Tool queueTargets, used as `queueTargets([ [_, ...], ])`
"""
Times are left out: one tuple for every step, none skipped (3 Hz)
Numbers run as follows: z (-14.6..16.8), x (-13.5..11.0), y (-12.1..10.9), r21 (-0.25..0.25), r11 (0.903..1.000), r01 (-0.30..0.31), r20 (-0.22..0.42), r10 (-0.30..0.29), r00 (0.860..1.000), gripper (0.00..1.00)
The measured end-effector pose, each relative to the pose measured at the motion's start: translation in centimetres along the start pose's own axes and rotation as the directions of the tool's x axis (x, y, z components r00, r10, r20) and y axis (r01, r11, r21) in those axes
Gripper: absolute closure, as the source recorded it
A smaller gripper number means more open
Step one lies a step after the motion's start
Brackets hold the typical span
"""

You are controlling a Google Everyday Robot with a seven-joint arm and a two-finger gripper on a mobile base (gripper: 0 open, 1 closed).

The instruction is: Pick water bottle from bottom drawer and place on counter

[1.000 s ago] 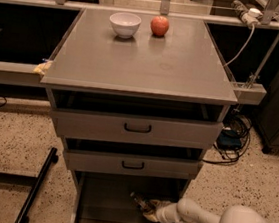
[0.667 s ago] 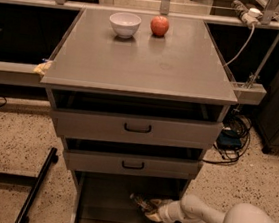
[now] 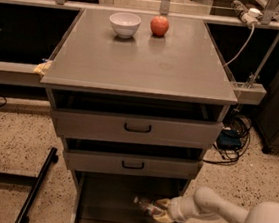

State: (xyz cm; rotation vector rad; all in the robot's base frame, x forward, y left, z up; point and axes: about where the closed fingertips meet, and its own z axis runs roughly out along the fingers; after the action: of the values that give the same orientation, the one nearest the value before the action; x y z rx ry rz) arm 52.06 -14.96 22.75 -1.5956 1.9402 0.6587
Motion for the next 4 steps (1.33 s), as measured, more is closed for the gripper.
queueTargets([
  [-7.6, -2.3, 2.1, -0.102, 0.9942, 0.034, -0.025, -0.037, 0.999, 1.00],
  [-9.0, -3.6, 2.5, -0.141, 0.9887, 0.052, -0.019, -0.056, 0.998, 1.00],
  [-8.8, -3.5, 2.5, -0.139, 0.9890, 0.051, -0.019, -0.054, 0.998, 1.00],
  [-10.8, -6.5, 3.2, -0.155, 0.9825, 0.103, -0.017, -0.107, 0.994, 1.00],
])
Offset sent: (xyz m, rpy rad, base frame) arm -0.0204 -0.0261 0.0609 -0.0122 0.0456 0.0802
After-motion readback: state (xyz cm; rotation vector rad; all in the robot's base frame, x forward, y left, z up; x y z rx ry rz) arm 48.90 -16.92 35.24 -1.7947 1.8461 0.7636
